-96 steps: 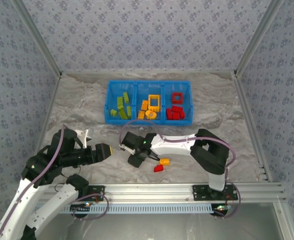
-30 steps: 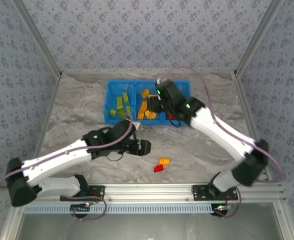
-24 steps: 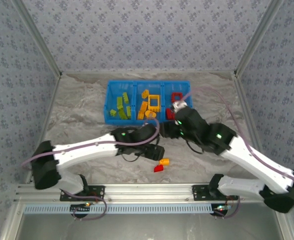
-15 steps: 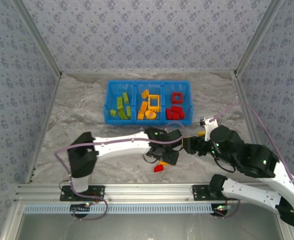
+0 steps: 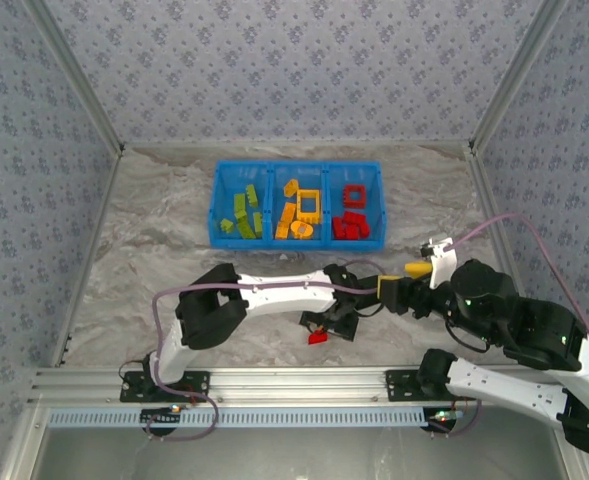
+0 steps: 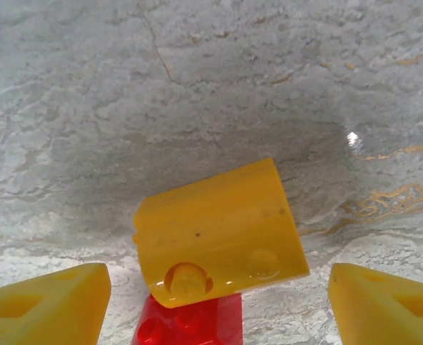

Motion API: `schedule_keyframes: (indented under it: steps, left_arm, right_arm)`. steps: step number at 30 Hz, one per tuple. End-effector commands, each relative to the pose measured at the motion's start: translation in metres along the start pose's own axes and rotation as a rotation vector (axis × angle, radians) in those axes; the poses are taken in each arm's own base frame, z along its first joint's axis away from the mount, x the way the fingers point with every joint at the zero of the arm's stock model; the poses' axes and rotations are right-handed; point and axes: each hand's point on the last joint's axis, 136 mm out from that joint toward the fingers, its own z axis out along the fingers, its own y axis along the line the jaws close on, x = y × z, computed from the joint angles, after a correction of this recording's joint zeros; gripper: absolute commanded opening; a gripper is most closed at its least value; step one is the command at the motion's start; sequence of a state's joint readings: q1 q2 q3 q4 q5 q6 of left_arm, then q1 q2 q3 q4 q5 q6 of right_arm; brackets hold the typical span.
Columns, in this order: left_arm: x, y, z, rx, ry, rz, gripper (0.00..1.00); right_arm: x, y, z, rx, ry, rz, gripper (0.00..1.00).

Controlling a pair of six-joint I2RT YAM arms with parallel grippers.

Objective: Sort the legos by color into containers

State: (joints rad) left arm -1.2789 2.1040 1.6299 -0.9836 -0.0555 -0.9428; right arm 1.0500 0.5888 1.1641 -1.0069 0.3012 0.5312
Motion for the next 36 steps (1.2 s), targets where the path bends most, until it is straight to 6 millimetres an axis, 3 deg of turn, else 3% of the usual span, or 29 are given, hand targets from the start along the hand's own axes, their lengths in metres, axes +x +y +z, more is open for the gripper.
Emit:
schedule_keyframes:
  steps: [1,6,14,18,23,29,32,36]
  left_arm:
    - [-0.003,-0.002,0.008,0.016,0.024,-0.022,0.73]
    - [-0.011,-0.004,0.015,0.029,0.02,-0.023,0.63]
    - [-0.015,-0.003,0.024,0.02,0.032,-0.024,0.6]
    - [-0.022,0.0,0.019,0.02,-0.002,-0.028,0.45]
    - [-0.047,0.017,-0.014,0.009,-0.118,-0.046,0.41]
    - [-0.095,0.06,-0.087,0.058,-0.273,-0.109,0.4]
    - [-0.12,0.086,-0.115,0.064,-0.341,-0.128,0.41]
    - [-0.156,0.124,-0.129,0.067,-0.391,-0.173,0.41]
  right_arm:
    - [-0.005,-0.003,-0.005,0.013,-0.022,-0.011,0.75]
    - [-0.002,-0.002,0.001,0.018,-0.009,-0.006,0.75]
    - [0.0,0.0,0.006,0.015,0.002,-0.003,0.75]
    - [0.003,0.005,0.009,-0.007,0.016,-0.012,0.74]
    - [-0.005,0.025,0.004,-0.113,-0.001,-0.047,0.74]
    - [-0.019,0.048,0.004,-0.215,-0.039,-0.1,0.76]
    - [-0.017,0.056,0.022,-0.211,-0.008,-0.13,0.76]
    - [-0.011,0.059,0.058,-0.16,0.036,-0.152,0.76]
